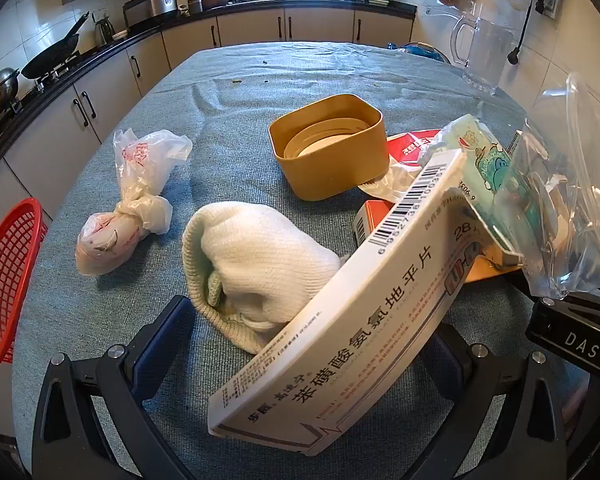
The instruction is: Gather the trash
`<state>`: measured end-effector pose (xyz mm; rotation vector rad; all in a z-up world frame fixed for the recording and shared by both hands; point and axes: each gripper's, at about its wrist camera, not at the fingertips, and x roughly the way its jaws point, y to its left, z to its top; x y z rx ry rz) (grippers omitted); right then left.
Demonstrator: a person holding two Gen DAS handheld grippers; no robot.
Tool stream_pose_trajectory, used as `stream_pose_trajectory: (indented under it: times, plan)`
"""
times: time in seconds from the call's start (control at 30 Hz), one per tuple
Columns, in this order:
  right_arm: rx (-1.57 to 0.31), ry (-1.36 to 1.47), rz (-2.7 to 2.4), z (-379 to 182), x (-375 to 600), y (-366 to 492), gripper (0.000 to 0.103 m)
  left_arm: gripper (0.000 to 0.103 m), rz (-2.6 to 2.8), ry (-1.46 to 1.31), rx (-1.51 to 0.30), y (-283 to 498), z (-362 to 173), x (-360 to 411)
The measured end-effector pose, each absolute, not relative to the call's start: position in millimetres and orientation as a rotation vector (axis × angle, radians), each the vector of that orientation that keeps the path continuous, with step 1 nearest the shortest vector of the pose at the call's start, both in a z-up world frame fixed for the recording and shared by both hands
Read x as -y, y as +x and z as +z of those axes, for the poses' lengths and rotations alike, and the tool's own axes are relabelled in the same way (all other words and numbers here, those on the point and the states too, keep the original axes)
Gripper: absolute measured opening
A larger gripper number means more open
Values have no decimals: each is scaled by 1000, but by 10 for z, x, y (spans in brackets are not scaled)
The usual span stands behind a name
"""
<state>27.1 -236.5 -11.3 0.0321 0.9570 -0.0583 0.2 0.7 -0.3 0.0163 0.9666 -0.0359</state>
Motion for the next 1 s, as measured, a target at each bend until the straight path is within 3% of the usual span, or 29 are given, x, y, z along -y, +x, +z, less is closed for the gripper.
stream_pose_trajectory:
  times: [0.27,0.73,1.0]
  plan:
    - [-1000,33,-52,-57,2369,199,103,103,-33,54,-908,-160,114,-143]
    - [-619,31,-26,634,2075,-1325,103,103,68,40,-539,-1694,679,-757]
    - [-505,-3,93,809,1680,-1932,103,103,163,50,-392,-2424,805,-1048]
